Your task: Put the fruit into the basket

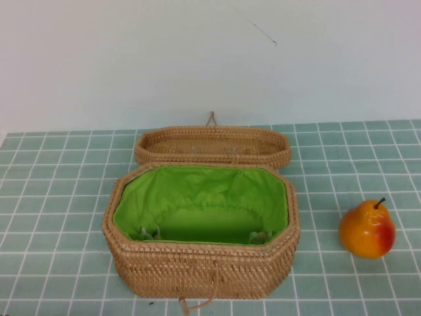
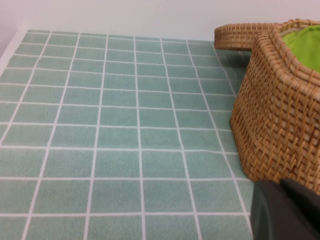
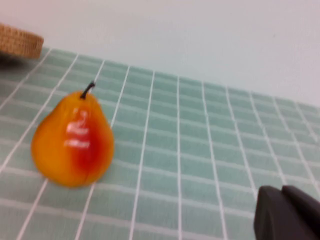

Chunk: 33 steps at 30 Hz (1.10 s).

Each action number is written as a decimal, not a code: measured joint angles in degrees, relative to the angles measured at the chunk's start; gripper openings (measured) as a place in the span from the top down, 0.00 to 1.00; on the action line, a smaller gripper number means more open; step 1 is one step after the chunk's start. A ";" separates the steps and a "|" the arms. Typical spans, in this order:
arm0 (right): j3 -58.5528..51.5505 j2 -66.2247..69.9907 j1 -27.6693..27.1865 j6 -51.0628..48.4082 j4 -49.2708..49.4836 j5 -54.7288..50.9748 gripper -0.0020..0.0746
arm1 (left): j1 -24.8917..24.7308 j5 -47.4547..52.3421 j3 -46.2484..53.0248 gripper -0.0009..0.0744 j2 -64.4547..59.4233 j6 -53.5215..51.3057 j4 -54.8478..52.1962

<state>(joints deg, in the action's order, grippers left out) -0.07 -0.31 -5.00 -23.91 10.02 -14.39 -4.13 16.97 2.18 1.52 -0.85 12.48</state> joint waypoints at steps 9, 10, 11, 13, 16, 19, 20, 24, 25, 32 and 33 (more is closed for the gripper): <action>0.07 0.13 0.00 0.00 15.57 18.10 0.98 | 0.00 0.00 0.00 0.99 0.00 0.00 0.00; 0.07 0.13 0.00 0.00 18.06 18.94 0.98 | 0.00 0.00 0.00 0.99 0.00 0.00 0.00; 0.07 0.13 0.00 0.00 20.26 19.95 0.98 | 0.00 0.00 0.00 0.99 0.00 0.00 0.00; 0.07 0.13 0.00 0.00 22.82 22.86 0.98 | 0.00 0.00 0.00 0.99 0.00 0.00 0.00; 0.07 0.13 0.00 0.00 23.40 27.31 0.98 | 0.00 0.00 0.00 0.99 0.00 0.00 0.00; 0.07 0.13 0.00 2.45 23.48 30.70 0.98 | 0.00 0.00 0.00 0.99 0.00 0.00 0.00; 0.07 0.13 0.00 4.36 23.48 31.59 0.98 | 0.00 0.00 0.00 0.99 0.00 0.00 0.00; 0.07 0.13 0.00 7.34 19.45 31.85 0.98 | 0.00 0.00 0.00 0.99 0.00 0.00 0.00; 0.07 0.13 0.00 7.92 16.90 31.64 0.98 | 0.00 0.00 0.00 0.99 0.00 0.00 0.00; 0.07 0.27 0.00 25.21 -11.67 38.06 0.98 | 0.00 0.00 0.00 0.99 0.00 0.00 0.00; 0.00 1.17 0.00 27.08 -14.46 39.93 0.98 | 0.00 0.00 0.00 0.99 0.00 0.00 0.00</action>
<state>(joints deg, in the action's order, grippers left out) -0.07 0.85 -5.00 3.17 -4.44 25.54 -4.13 16.97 2.18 1.52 -0.85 12.48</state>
